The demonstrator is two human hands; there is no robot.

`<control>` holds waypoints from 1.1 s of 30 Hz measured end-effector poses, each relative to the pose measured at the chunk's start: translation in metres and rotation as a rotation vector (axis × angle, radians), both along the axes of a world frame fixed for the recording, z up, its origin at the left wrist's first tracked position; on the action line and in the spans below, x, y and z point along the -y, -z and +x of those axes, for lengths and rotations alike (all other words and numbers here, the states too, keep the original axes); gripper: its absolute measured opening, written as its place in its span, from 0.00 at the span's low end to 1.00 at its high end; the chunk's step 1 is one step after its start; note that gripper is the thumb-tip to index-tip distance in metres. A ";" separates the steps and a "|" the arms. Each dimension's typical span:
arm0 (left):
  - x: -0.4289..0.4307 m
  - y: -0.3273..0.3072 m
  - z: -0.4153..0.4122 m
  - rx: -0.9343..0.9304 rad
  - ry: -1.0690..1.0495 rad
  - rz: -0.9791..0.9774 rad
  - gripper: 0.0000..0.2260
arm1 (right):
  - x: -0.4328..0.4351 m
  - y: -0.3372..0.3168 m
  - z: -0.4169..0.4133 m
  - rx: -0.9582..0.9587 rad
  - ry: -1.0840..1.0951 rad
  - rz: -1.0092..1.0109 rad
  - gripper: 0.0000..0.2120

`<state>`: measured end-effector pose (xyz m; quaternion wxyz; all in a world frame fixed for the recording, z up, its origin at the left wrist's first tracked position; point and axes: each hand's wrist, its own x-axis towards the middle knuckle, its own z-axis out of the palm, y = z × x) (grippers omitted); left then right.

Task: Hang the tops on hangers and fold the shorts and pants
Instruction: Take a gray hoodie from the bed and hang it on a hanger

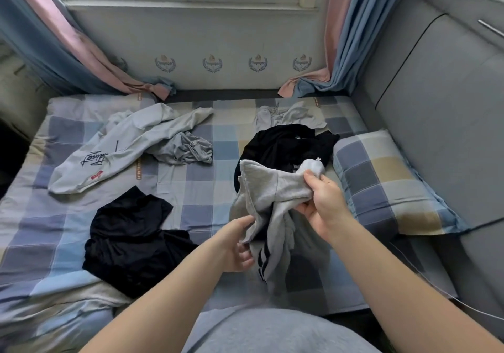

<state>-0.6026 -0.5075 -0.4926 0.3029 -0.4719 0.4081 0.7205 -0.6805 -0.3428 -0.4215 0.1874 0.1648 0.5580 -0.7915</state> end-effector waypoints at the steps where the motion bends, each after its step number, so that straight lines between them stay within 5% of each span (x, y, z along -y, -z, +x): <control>1: -0.001 0.003 -0.001 -0.004 -0.009 -0.010 0.18 | -0.003 0.000 0.001 -0.005 -0.001 -0.005 0.11; 6: 0.000 0.015 -0.006 -0.065 -0.138 -0.086 0.03 | -0.017 0.008 0.010 -0.011 -0.026 0.026 0.11; 12: 0.029 0.009 -0.025 -0.189 -0.392 -0.254 0.05 | -0.026 0.035 0.023 0.057 -0.086 0.130 0.10; 16: 0.045 0.004 -0.035 -0.323 -0.345 -0.511 0.05 | -0.027 0.054 0.034 0.139 -0.211 0.276 0.09; 23: 0.043 -0.023 -0.037 -0.467 -0.486 -0.084 0.07 | -0.031 0.053 0.041 0.192 -0.676 0.553 0.09; 27: 0.041 -0.034 -0.027 -0.573 -0.295 0.041 0.09 | -0.022 0.038 0.028 -0.062 -0.523 0.631 0.07; 33: 0.038 -0.062 -0.022 -0.782 0.177 -0.103 0.10 | -0.005 0.012 0.008 -0.672 -0.583 0.950 0.36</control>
